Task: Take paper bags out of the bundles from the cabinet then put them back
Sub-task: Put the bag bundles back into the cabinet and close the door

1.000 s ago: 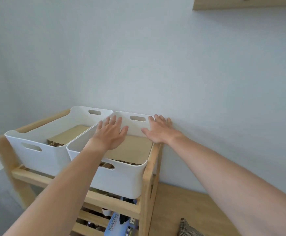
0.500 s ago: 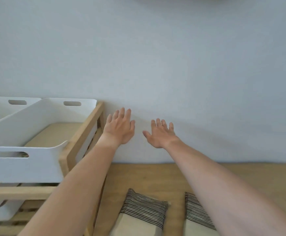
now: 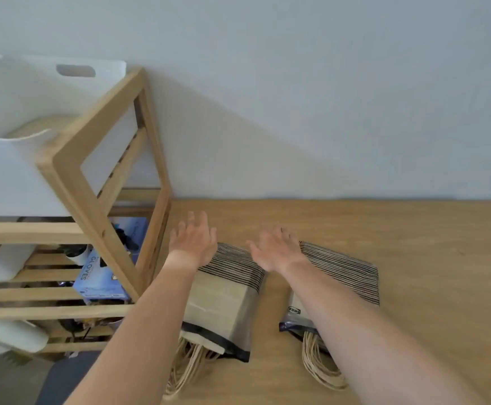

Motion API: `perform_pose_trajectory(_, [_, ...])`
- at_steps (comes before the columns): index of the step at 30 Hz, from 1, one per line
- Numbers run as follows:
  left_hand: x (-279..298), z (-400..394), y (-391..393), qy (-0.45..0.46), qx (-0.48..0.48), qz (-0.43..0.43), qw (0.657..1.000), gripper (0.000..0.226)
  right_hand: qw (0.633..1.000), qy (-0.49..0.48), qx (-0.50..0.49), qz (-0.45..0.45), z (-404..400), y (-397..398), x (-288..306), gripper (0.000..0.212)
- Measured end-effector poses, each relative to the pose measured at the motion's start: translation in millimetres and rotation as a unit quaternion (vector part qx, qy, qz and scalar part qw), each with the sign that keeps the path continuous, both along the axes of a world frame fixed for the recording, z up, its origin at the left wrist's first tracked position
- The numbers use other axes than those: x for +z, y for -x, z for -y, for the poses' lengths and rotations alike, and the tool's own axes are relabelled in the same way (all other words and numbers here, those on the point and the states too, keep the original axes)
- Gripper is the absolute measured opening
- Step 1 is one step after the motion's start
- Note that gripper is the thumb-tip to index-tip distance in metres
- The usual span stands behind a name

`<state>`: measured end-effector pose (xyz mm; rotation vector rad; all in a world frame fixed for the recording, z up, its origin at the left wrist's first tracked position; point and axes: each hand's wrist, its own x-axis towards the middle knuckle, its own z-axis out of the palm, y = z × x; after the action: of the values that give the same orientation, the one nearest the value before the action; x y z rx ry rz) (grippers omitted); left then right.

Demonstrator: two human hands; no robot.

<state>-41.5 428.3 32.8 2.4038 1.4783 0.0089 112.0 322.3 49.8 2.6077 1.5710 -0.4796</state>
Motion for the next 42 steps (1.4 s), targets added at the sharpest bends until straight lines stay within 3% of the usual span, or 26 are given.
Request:
perform_pose_trajectory(6, [-65.4,49.6,40.1,0.154,0.096,0.014,0.983,0.053,0.983,0.044,-0.081,-0.162,50.1,52.4,-72.9,0.097])
perform_pose_trajectory(13, [-76.0,114.6,79.8,0.193,0.162,0.131,0.959,0.05,0.948,-0.092,-0.156,-0.263,99.0,114.5,-92.7,0.096])
perform_pose_trajectory(18, [-93.9,182.0,94.2,0.139,0.182,0.156,0.961,0.05,0.933,-0.114,-0.163,-0.299,163.9,127.0,-100.1,0.089])
perform_pose_trajectory(24, [-106.9,286.3,107.1,0.104,0.203,0.116,0.967,0.061,0.942,-0.103,-0.123,-0.294,262.5,132.3,-102.1,0.095])
perform_pose_trajectory(28, [-104.3,355.8,116.4,0.137,0.24,0.161,0.948,0.055,0.929,-0.142,-0.134,-0.315,328.2,152.4,-110.7,0.093])
perform_pose_trajectory(31, [-106.3,414.1,132.2,0.163,0.204,0.178,0.949,0.055,0.915,-0.158,-0.134,-0.347,383.8,163.8,-116.7,0.092])
perform_pose_trajectory(42, [-147.6,557.9,169.0,0.219,0.195,0.195,0.936,0.056,0.957,-0.085,-0.129,-0.247,528.1,189.1,-164.6,0.096])
